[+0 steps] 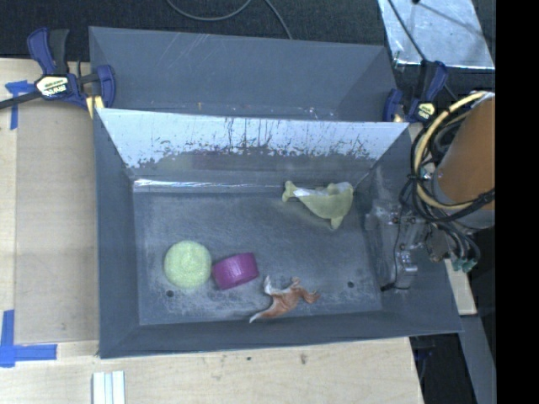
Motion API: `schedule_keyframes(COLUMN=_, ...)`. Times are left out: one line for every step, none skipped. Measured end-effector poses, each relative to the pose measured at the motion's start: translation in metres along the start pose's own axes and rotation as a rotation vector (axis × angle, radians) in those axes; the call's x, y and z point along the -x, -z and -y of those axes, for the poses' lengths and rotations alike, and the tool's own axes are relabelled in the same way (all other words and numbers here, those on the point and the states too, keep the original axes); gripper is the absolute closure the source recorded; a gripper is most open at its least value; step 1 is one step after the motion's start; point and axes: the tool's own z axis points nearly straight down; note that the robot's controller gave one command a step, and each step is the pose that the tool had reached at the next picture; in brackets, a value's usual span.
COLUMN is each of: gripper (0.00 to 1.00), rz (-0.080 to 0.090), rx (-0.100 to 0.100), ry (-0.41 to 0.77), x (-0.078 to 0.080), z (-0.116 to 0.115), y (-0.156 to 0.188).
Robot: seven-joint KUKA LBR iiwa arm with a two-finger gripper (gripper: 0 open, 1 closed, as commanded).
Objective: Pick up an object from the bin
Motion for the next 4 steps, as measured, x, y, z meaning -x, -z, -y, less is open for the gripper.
schedule_keyframes(gripper=0.0, rz=0.003, rx=0.0, ry=0.119, x=0.006, z=-0.05, y=-0.081)
schedule_keyframes(gripper=0.0, rz=-0.003, rx=0.001, ry=0.244, x=0.007, z=-0.075, y=-0.077)
schedule_keyframes(gripper=0.0, rz=0.0, rx=0.001, ry=0.475, x=0.002, z=-0.107, y=-0.097)
schedule_keyframes(gripper=0.0, rz=0.003, rx=0.0, ry=0.209, x=0.001, z=-0.115, y=-0.14)
